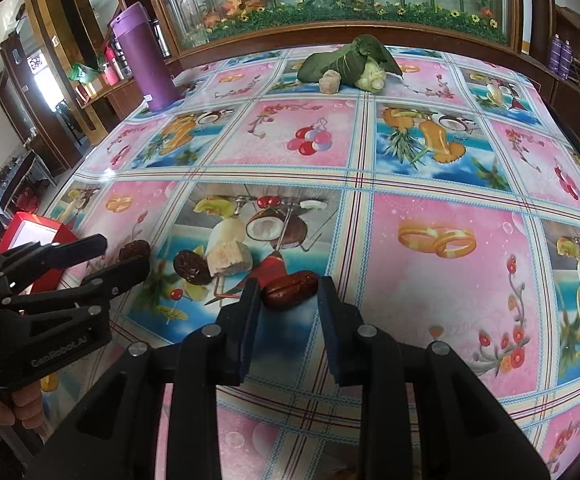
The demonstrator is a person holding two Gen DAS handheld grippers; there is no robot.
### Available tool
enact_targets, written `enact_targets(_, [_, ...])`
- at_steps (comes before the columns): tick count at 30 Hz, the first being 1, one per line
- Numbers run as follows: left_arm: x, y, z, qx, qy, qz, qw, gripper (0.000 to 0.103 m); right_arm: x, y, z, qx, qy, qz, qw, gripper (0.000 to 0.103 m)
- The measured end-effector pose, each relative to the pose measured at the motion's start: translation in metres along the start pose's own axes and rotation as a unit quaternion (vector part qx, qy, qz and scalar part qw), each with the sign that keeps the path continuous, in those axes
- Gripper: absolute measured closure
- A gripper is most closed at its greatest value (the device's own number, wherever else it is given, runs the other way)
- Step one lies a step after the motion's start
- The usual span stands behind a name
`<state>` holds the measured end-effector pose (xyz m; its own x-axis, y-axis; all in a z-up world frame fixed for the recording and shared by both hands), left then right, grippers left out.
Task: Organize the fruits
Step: 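Grasp a red date with the right tool while the left grasps another, then carry both red dates into the tray and open both tools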
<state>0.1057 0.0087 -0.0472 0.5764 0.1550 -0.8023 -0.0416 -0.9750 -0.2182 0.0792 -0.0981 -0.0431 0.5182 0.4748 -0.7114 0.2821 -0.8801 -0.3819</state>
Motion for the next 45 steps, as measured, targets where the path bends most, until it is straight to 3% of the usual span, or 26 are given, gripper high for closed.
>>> enact_targets(2, [-0.002, 0.003, 0.000, 0.000, 0.001, 0.009, 1.0000, 0.079, 0.000, 0.000, 0.000, 0.000, 0.000, 0.000, 1.000, 0.072])
enact_targets(9, [-0.013, 0.003, 0.005, -0.007, 0.014, -0.001, 0.9999, 0.079, 0.000, 0.000, -0.001, -0.001, 0.002, 0.001, 1.000, 0.072])
enact_targets(17, [-0.060, -0.010, 0.014, -0.028, 0.057, 0.000, 0.9980, 0.079, -0.009, 0.006, -0.006, 0.009, 0.029, 0.012, 0.999, 0.072])
enact_targets(29, [-0.113, -0.079, 0.046, -0.089, 0.098, -0.021, 0.9909, 0.079, -0.030, 0.007, -0.014, 0.033, 0.090, 0.010, 0.995, 0.072])
enact_targets(37, [-0.117, -0.133, 0.070, -0.130, 0.101, -0.052, 0.9849, 0.079, -0.029, -0.055, -0.007, -0.002, 0.108, -0.040, 0.993, 0.072])
enact_targets(45, [-0.122, -0.178, 0.091, -0.178, 0.110, -0.079, 0.9747, 0.079, -0.005, -0.131, 0.001, -0.042, 0.093, -0.095, 0.990, 0.072])
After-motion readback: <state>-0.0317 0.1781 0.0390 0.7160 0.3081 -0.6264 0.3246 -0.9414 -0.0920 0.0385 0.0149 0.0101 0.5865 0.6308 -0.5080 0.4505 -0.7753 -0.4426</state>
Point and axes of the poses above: each gripper's, at about its wrist camera, not at the fingertips, and x roughly the way its jaws point, y to its right, z to its underside, the point moved 7 cm from there along x, roughly the way its jaws point, and after that the axes turned 14 degrees about -z, right-handed, at the moved point
